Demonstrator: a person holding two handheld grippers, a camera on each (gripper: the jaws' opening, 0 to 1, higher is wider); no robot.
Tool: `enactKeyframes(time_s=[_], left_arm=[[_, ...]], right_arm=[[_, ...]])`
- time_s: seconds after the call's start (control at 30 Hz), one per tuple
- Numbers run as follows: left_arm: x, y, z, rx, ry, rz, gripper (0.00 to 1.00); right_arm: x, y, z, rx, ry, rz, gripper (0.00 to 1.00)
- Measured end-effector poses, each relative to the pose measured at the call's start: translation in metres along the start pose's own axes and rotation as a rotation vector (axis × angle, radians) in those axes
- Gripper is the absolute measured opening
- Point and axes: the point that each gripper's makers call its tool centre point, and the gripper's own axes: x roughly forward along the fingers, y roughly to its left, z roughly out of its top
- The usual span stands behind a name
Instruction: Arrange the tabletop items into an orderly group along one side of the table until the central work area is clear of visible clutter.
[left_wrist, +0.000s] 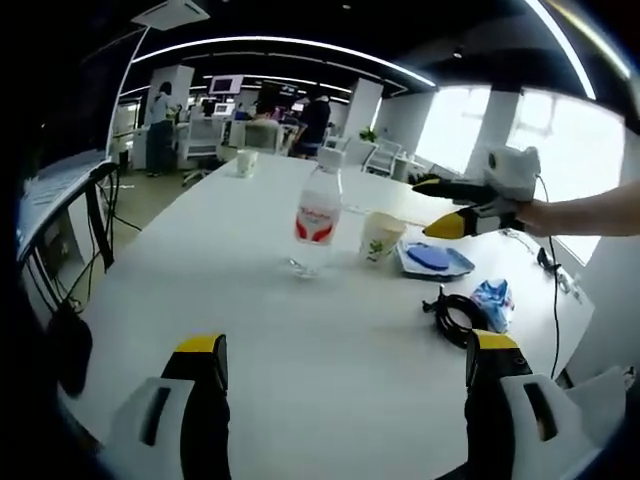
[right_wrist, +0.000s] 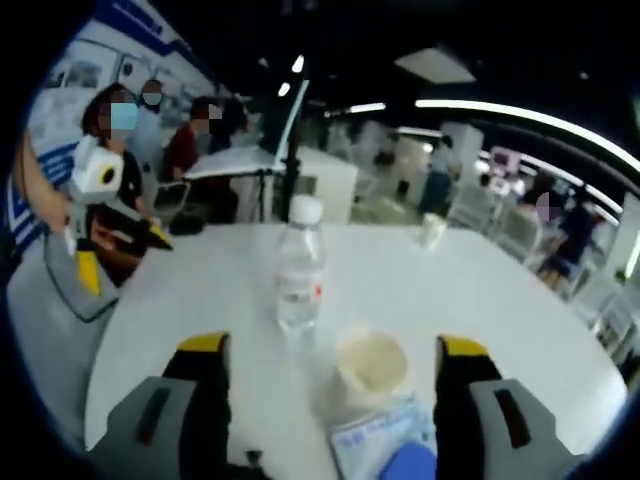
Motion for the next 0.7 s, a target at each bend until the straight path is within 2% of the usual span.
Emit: enactKeyframes(time_s=[0.2, 0.33, 0.47, 0.7], left_arm=[[0.009, 0.008, 0.012, 0.033, -0.012, 0.002, 0.99], [0.016, 0.013, 0.023, 0.064, -0.027, 0.004, 0.99], [0.031, 0.015, 0.031, 0.101, -0.031, -0.003, 0.99], [0.059, 0.017, 0.048, 0.164, -0.052, -0.012, 0.99]], right_arm=[[0.0, -0.002, 0.009, 0.032, -0.031, -0.019, 0.8], [0.0, -0.001, 0.019, 0.083, -0.072, -0.04, 0.78], [0.004, 0.001, 0.025, 0.099, -0.086, -0.056, 0.76], [0.017, 0.015, 0.05, 0.158, -0.164, -0.081, 0.74]])
